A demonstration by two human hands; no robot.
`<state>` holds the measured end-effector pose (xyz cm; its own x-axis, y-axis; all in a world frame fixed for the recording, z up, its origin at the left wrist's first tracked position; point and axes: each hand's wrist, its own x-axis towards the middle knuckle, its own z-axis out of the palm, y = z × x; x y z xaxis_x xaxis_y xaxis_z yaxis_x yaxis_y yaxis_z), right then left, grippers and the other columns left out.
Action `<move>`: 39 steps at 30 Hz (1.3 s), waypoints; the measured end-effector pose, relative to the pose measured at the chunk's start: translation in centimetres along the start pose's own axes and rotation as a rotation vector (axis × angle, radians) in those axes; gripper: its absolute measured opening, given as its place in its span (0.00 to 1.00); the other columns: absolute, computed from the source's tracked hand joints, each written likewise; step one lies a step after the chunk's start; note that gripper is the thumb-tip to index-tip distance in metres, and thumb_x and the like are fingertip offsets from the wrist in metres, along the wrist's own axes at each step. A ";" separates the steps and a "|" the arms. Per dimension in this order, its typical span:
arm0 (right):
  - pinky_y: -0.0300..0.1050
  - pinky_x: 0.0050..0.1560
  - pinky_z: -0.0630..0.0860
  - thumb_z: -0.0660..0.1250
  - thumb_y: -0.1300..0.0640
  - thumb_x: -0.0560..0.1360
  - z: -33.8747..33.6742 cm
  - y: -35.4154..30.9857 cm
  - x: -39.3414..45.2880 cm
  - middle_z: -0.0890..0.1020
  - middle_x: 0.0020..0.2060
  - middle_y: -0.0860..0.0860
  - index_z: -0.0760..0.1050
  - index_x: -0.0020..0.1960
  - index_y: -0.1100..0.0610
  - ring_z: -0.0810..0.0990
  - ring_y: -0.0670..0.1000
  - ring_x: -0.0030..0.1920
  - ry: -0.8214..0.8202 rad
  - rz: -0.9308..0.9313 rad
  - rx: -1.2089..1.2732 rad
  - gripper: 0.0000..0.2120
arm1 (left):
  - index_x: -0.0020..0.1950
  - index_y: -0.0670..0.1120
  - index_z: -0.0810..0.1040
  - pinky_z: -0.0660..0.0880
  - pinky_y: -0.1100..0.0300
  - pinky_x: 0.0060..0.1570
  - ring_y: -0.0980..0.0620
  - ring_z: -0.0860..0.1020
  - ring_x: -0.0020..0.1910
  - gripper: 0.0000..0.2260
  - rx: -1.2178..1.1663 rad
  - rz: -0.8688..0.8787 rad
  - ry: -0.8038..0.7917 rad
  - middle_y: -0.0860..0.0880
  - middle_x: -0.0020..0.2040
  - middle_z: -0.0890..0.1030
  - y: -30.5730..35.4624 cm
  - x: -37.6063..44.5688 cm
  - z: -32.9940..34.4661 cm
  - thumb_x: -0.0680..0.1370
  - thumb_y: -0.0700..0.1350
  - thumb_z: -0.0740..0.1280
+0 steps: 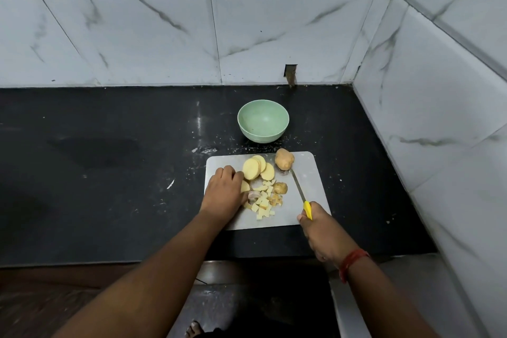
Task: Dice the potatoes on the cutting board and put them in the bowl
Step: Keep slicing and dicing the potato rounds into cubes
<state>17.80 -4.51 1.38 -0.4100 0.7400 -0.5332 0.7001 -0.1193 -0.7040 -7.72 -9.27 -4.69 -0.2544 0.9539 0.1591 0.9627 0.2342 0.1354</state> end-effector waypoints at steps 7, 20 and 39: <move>0.44 0.29 0.64 0.57 0.48 0.81 -0.6 -0.2 0.3 0.71 0.36 0.52 0.67 0.48 0.50 0.67 0.48 0.30 0.001 -0.014 -0.022 0.07 | 0.53 0.43 0.76 0.73 0.51 0.48 0.44 0.74 0.49 0.23 -0.032 -0.055 0.028 0.44 0.50 0.75 -0.2 0.9 -0.8 0.76 0.63 0.71; 0.41 0.25 0.63 0.58 0.50 0.82 -1.8 0.3 0.7 0.70 0.34 0.52 0.67 0.50 0.52 0.66 0.47 0.27 -0.005 0.015 0.033 0.07 | 0.54 0.41 0.74 0.71 0.49 0.44 0.43 0.74 0.50 0.30 -0.273 -0.226 0.019 0.44 0.51 0.76 1.4 1.8 -2.4 0.77 0.68 0.53; 0.41 0.24 0.63 0.57 0.50 0.82 -1.6 -0.3 0.0 0.70 0.36 0.54 0.67 0.52 0.51 0.65 0.47 0.27 -0.003 0.060 0.084 0.05 | 0.67 0.50 0.77 0.71 0.48 0.63 0.40 0.74 0.65 0.32 0.032 0.232 -0.252 0.41 0.71 0.72 5.9 0.7 -2.6 0.75 0.69 0.51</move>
<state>18.55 -3.45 2.36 -0.3706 0.7282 -0.5765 0.6717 -0.2185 -0.7079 -2.51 -7.73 -1.22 -0.0013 0.9979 -0.0654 0.9957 0.0074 0.0922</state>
